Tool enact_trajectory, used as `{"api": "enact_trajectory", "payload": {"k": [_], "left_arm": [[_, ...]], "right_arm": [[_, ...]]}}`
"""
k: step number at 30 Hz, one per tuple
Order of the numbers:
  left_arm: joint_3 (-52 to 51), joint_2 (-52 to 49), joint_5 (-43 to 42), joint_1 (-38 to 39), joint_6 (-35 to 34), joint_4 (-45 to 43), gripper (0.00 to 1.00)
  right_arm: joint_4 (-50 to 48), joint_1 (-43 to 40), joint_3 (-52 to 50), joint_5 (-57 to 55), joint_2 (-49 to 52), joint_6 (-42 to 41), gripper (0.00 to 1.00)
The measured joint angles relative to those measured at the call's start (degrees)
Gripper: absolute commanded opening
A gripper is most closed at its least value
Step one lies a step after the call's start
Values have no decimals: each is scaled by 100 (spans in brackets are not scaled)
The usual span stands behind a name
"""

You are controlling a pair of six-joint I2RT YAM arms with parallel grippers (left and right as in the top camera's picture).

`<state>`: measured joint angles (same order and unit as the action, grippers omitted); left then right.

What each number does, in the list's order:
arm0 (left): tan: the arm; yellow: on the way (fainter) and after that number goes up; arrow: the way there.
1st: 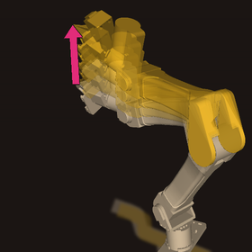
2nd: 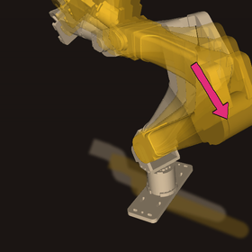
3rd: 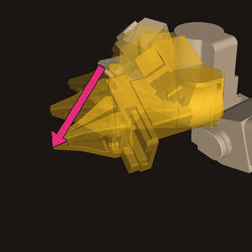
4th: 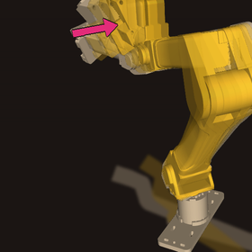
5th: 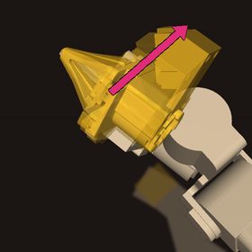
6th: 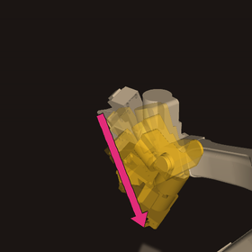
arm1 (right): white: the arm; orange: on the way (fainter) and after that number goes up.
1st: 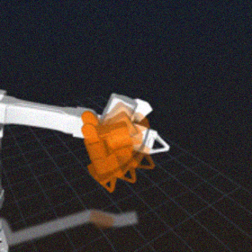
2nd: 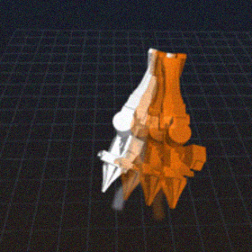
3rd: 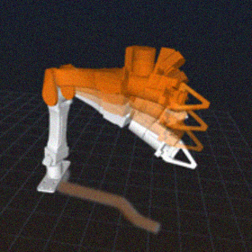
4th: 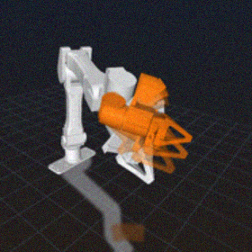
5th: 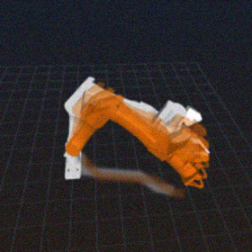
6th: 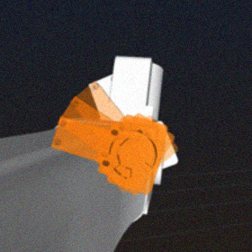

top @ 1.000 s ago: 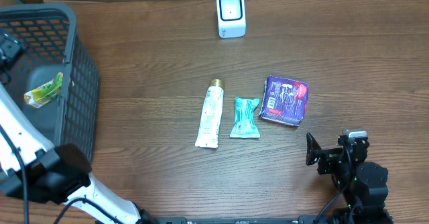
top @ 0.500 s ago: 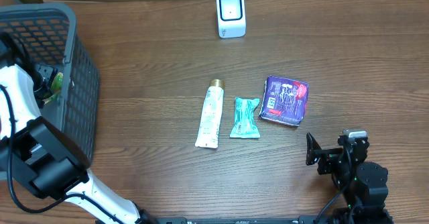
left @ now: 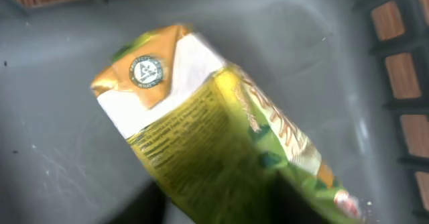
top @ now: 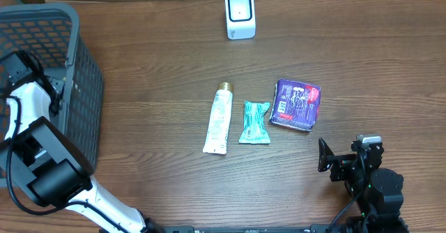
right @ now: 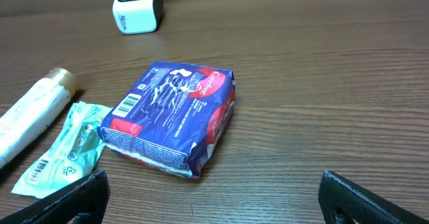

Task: Scan the item barcode
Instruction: 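Grasp the green tea carton in the basket with the left gripper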

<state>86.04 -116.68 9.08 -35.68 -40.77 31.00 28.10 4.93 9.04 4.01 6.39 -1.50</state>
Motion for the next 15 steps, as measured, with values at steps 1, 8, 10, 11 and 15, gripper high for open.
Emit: {"api": "enact_trajectory", "payload": {"k": [1,8,10,11,15], "left_arm": [[-15,-2,13,0,24,-20,12],[-13,7,-7,0,286,-63,4],[-7,44,-90,-4,511,2,4],[2,76,-140,-4,627,94,4],[59,385,-286,-4,942,826,4]], "right_arm": [[2,0,0,0,0,2,100],[0,0,0,-2,0,0,100],[2,0,0,-2,0,-2,100],[0,0,0,0,0,0,100],[0,0,0,0,0,0,100]]}}
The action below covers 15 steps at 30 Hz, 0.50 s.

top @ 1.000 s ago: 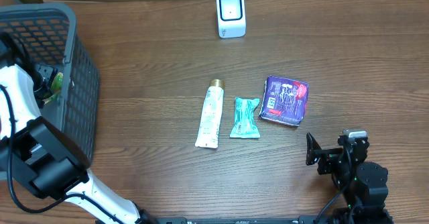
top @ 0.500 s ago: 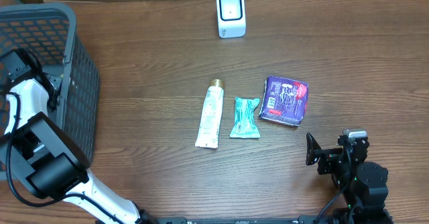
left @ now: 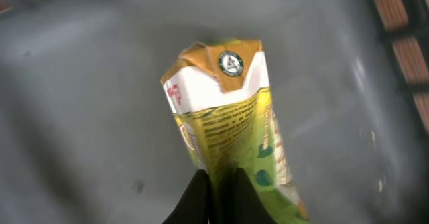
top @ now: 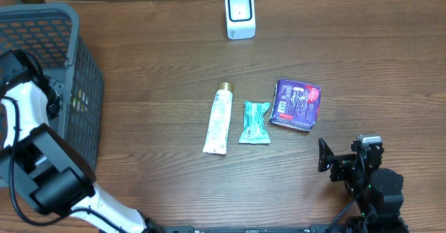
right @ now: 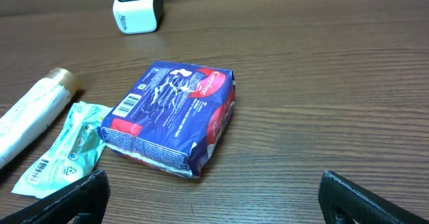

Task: Scan the item barcode
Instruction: 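Grasp the green tea carton in the basket with the left gripper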

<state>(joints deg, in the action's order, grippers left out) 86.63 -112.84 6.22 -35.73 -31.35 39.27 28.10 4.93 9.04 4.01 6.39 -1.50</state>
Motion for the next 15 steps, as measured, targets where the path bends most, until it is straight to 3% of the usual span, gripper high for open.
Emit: {"api": "enact_trajectory", "payload": {"k": [5,7,8,10,11,15], "left_arm": [[83,330,0,0,26,295,5],[90,334,0,0,26,302,43],[90,334,0,0,35,321,73],[87,334,0,0,48,341,94],[74,334,2,0,48,337,100],[-122,297,2,0,42,280,100]], "right_arm": [[0,-2,0,0,0,2,100],[4,-2,0,-2,0,-2,100],[2,0,0,-2,0,-2,100],[2,0,0,0,0,0,100],[0,0,0,0,0,-2,100],[2,0,0,-2,0,-2,100]]}}
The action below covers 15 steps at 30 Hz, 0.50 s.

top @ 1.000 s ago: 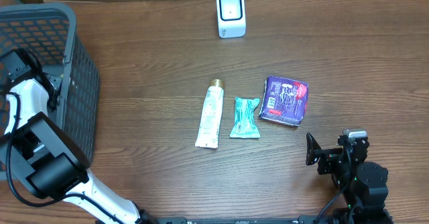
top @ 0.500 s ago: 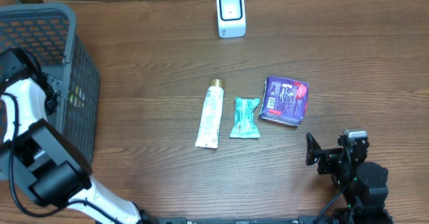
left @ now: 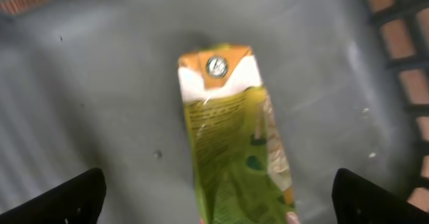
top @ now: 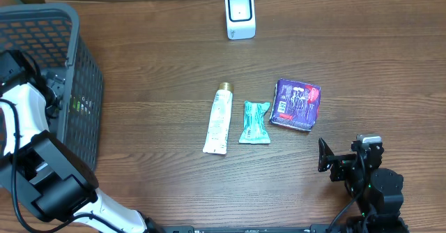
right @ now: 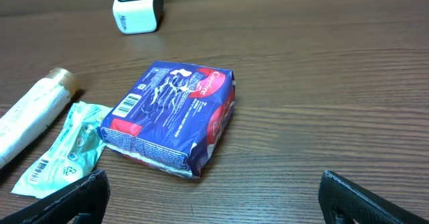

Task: Scan the item barcode
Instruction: 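Grasp the green tea carton in the basket with the left gripper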

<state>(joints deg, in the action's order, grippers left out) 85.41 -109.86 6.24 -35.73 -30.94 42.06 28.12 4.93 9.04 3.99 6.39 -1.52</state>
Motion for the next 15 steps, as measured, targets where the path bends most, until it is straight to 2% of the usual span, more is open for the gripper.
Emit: {"api": "enact_trajectory", "payload": {"k": [3,6,7,8,11,15], "left_arm": [[-31,-236,0,0,2,-31,97],[-48,-621,-31,0,-7,-144,82],[-50,-726,-74,4,-11,-245,68],[-50,-761,-37,11,9,-271,45],[-52,-778,-7,15,2,-315,4],[79,-741,-52,11,4,-319,4]], "right_arm": [[0,0,0,2,0,0,100],[-2,0,0,2,0,2,100],[-2,0,0,0,0,2,100],[-2,-2,0,2,0,2,100],[0,0,0,2,0,2,100],[-2,0,0,2,0,0,100]]}}
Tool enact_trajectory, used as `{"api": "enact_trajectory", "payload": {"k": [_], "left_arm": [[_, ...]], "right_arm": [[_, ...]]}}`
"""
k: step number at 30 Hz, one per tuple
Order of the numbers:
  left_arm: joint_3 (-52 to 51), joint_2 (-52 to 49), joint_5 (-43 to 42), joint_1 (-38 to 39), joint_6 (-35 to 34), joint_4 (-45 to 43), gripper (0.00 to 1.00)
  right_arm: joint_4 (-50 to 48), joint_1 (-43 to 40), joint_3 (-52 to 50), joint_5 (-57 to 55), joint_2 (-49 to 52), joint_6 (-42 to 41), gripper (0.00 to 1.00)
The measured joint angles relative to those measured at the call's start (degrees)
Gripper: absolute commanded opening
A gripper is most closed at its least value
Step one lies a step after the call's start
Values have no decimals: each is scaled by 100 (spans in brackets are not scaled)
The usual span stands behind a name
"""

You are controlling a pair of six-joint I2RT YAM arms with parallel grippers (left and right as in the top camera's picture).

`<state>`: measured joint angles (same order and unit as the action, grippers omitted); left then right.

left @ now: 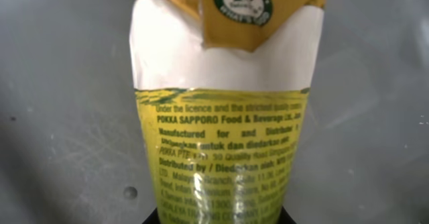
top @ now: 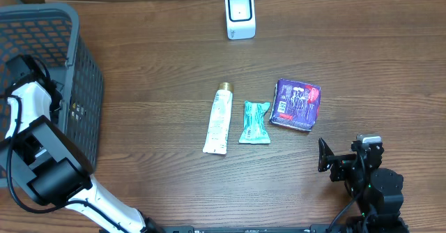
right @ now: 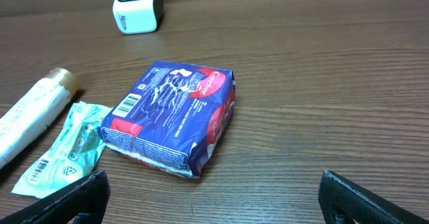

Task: Scan the item barcode
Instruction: 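Grasp the green tea carton in the basket with the left gripper, then place the green tea carton left of the white tube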

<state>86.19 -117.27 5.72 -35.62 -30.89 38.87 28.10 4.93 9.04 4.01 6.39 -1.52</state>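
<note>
A yellow-green drink carton (left: 221, 117) with a white and gold top fills the left wrist view, lying on the grey basket floor (left: 60, 83). My left gripper (left: 218, 218) is down on it, a black finger against each side, shut on the carton. In the overhead view the left arm (top: 28, 93) reaches into the grey mesh basket (top: 49, 24); the carton is hidden there. The white scanner (top: 240, 14) stands at the far edge. My right gripper (right: 214, 204) rests open near the table's front, holding nothing.
On the table's middle lie a white tube (top: 219, 118), a teal packet (top: 255, 122) and a purple-blue pack (top: 295, 104), side by side. The pack (right: 171, 113) is just ahead of the right gripper. The basket wall (top: 87, 100) stands between the left arm and these items.
My left gripper was open well above the carton; now it is low on it, fingers tight on both sides. The right arm and table items are unchanged.
The left wrist hovered over the tilted carton in the basket, then stood with its fingers together in front of it, then wide open higher up. Now the fingers grip the carton's sides. The right gripper stayed open and still throughout.
</note>
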Motion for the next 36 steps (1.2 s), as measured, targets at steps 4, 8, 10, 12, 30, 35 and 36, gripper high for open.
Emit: {"api": "enact_trajectory", "payload": {"k": [4,8,10,12,30,35,36], "left_arm": [[267,-9,-133,0,4,579,4],[1233,72,-245,0,151,1349,4],[1696,282,-382,-2,256,1609,4],[2131,688,-671,2,455,1670,4],[2583,2374,-2243,3786,2411,3932,4],[1897,1521,-1849,4605,2542,4015,4],[1711,1255,-1670,4784,2538,3987,4]], "right_arm": [[0,0,0,-2,0,0,100],[4,0,0,0,0,0,100],[0,-2,0,-2,0,4,100],[2,0,0,0,0,2,100],[-2,0,0,-2,0,0,100],[0,0,0,0,0,2,100],[0,0,0,-2,0,2,100]]}}
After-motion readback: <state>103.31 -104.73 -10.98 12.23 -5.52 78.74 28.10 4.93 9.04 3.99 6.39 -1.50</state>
